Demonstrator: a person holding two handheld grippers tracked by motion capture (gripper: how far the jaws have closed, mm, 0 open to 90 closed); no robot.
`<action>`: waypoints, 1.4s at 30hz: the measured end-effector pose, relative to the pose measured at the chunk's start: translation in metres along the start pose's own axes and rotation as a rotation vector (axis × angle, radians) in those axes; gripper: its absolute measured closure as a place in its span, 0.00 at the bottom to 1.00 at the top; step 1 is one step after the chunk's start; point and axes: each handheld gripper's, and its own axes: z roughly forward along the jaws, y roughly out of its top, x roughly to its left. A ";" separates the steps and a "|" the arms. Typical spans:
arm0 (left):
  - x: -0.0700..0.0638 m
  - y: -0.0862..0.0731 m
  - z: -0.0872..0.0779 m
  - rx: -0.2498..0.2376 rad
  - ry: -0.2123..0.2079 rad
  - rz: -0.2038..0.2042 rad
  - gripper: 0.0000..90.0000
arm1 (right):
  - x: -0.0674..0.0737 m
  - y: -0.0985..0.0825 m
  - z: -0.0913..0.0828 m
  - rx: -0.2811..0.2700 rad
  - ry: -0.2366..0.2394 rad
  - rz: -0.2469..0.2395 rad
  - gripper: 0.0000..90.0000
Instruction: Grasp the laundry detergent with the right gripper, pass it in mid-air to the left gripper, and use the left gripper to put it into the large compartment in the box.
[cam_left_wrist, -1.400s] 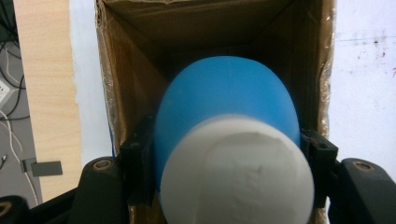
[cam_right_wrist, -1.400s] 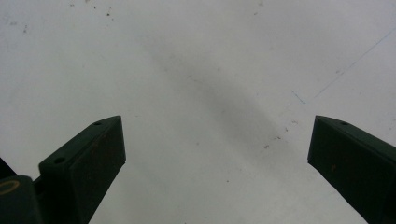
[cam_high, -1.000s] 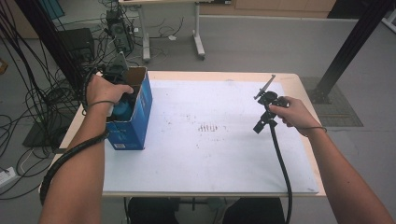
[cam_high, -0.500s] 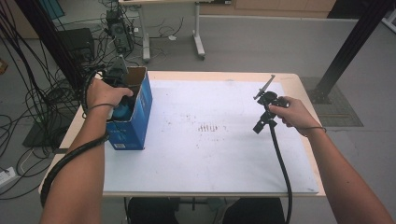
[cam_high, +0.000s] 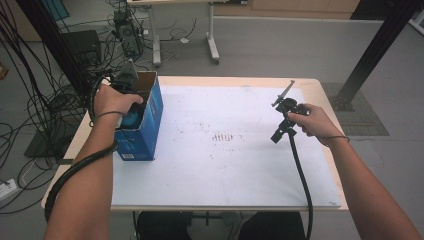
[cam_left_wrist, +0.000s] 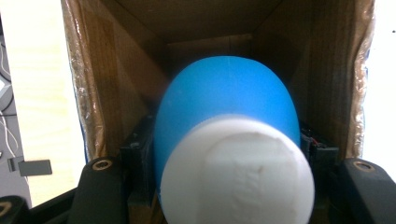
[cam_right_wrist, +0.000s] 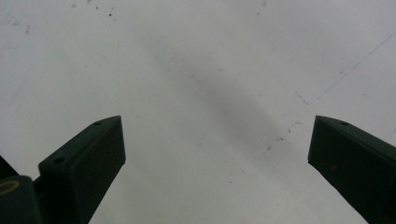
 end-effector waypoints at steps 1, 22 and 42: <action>0.000 0.000 0.000 -0.001 0.000 0.001 0.42 | 0.000 0.000 0.000 -0.002 -0.001 0.001 0.04; 0.000 0.000 0.000 -0.010 -0.001 -0.008 0.42 | -0.002 -0.002 -0.001 0.000 -0.003 0.008 0.04; 0.001 -0.002 0.000 -0.016 0.000 -0.012 0.42 | -0.002 -0.003 -0.003 0.000 -0.006 0.012 0.04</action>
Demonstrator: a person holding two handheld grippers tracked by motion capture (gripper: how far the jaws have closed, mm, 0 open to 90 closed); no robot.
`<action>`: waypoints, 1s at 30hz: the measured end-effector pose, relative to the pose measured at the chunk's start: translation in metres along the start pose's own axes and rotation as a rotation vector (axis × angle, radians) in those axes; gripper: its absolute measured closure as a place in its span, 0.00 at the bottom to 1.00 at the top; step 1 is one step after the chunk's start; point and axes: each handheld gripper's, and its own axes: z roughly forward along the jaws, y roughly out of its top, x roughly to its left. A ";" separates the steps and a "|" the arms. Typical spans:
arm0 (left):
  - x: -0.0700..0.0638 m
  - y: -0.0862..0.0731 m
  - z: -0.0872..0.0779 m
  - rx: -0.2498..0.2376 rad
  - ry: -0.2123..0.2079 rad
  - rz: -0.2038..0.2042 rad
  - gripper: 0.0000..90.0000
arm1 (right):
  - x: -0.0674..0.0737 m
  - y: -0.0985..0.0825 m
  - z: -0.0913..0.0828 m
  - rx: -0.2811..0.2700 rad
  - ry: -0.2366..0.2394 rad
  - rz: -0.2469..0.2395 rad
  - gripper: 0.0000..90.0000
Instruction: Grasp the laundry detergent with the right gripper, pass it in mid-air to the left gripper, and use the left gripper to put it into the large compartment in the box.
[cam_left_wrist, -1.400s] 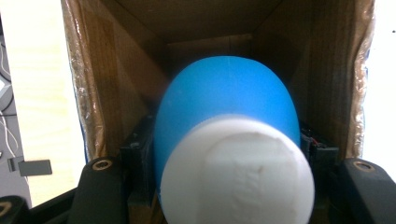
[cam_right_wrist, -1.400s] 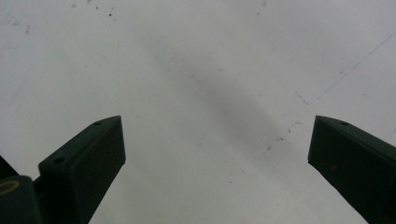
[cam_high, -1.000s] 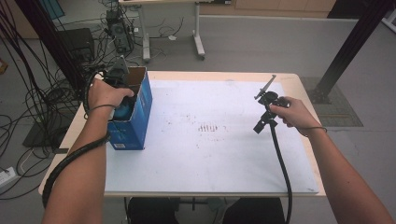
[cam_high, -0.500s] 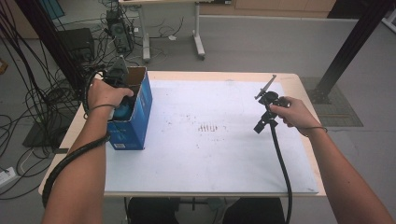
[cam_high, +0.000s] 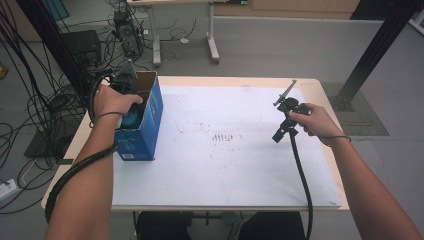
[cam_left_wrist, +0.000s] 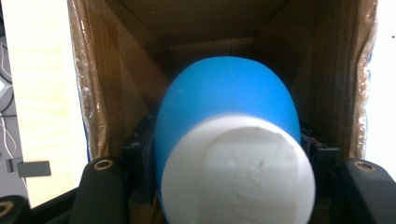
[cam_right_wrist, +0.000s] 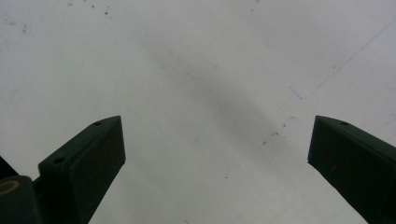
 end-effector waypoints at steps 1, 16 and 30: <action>0.000 0.000 0.000 -0.002 0.000 0.000 0.42 | 0.000 0.000 0.000 -0.001 -0.001 -0.001 0.04; 0.001 -0.001 0.000 -0.004 -0.003 -0.005 0.42 | -0.001 0.000 0.000 0.002 -0.001 -0.003 0.04; 0.001 0.000 0.000 -0.003 -0.004 -0.006 0.42 | -0.001 0.001 0.001 0.001 0.002 -0.002 0.04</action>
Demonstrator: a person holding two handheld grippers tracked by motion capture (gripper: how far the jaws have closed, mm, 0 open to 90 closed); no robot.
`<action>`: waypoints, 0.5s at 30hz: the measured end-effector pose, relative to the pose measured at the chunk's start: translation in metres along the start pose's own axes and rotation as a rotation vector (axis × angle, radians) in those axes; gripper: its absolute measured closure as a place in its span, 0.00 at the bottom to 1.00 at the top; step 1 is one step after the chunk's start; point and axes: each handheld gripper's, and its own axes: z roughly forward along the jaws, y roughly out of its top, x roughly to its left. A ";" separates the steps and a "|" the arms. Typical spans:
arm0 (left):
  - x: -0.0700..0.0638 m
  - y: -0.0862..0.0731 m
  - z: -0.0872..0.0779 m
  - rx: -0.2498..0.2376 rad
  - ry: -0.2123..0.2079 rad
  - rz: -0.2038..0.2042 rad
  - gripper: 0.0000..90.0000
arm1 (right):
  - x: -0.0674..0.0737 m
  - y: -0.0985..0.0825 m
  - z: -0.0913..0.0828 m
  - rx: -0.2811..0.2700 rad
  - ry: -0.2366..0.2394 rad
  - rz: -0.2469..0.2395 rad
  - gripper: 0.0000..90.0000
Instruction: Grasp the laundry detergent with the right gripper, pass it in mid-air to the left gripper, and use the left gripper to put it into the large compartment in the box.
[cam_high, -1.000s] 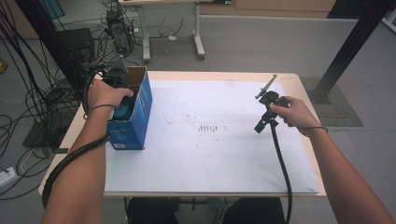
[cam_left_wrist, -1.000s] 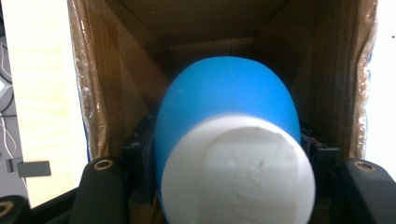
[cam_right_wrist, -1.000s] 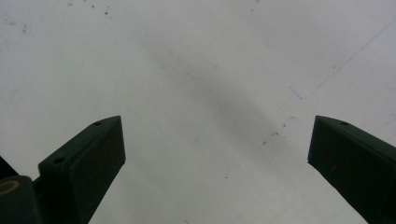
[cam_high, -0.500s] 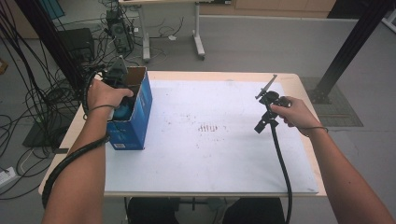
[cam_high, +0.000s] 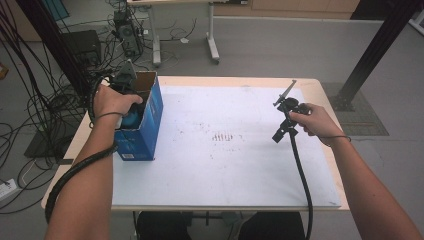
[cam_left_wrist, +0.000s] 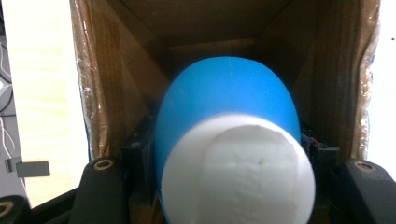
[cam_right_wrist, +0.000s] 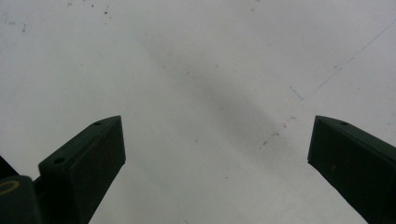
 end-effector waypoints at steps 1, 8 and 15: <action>0.000 0.000 0.000 0.002 0.000 0.001 0.42 | 0.000 0.000 0.000 -0.002 0.001 0.001 0.04; -0.001 0.001 0.000 0.000 -0.001 0.002 0.42 | 0.000 0.000 0.000 0.001 0.003 0.000 0.04; 0.000 0.000 0.001 -0.001 -0.005 0.006 0.42 | 0.000 0.000 0.001 0.003 0.005 0.002 0.04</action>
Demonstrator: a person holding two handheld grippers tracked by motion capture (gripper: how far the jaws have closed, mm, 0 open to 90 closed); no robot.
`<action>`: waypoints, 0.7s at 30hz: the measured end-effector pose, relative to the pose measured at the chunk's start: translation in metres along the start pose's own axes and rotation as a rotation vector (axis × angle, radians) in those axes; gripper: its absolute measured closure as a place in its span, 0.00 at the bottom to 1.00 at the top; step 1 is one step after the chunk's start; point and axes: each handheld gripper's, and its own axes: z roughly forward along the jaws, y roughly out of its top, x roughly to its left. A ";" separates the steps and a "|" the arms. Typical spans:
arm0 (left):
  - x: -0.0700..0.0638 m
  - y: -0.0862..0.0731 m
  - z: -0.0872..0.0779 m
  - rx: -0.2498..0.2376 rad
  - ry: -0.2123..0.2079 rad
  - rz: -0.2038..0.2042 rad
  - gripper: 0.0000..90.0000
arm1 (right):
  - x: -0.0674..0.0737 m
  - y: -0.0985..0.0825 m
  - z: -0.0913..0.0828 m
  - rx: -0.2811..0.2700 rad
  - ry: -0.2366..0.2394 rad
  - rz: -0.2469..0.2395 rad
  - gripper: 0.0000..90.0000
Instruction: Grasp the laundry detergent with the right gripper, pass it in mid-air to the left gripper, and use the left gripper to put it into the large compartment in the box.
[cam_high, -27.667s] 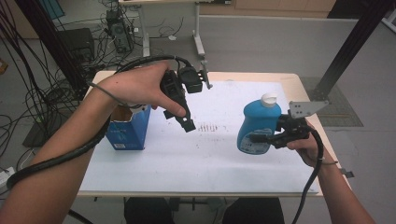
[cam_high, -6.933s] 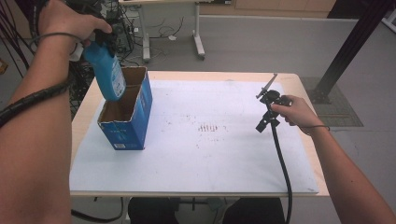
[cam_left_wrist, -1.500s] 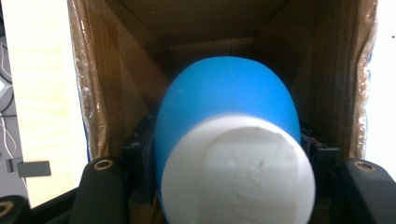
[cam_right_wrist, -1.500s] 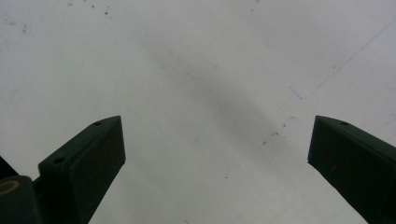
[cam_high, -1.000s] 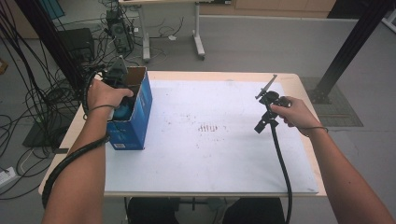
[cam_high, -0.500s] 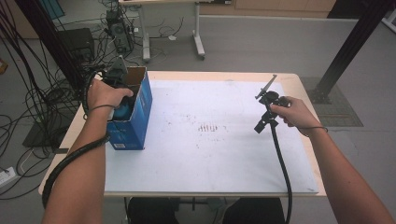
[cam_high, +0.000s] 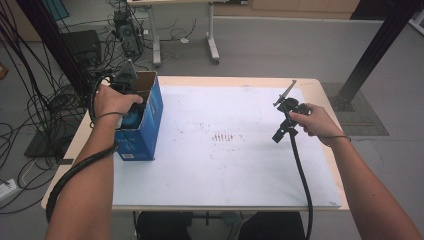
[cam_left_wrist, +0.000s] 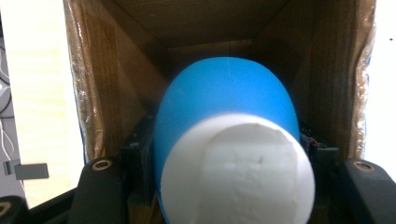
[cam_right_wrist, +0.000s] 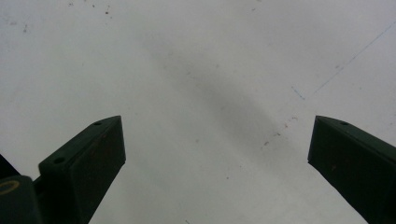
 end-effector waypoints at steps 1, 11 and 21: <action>0.000 0.000 0.000 -0.002 -0.001 -0.002 0.42 | 0.000 0.000 0.000 0.000 0.001 0.000 0.04; -0.001 0.000 0.000 0.000 0.000 -0.002 0.42 | 0.000 0.000 0.000 -0.001 0.002 -0.001 0.04; 0.001 -0.001 0.002 -0.005 -0.028 -0.016 0.41 | -0.001 0.000 0.000 0.002 0.006 0.001 0.04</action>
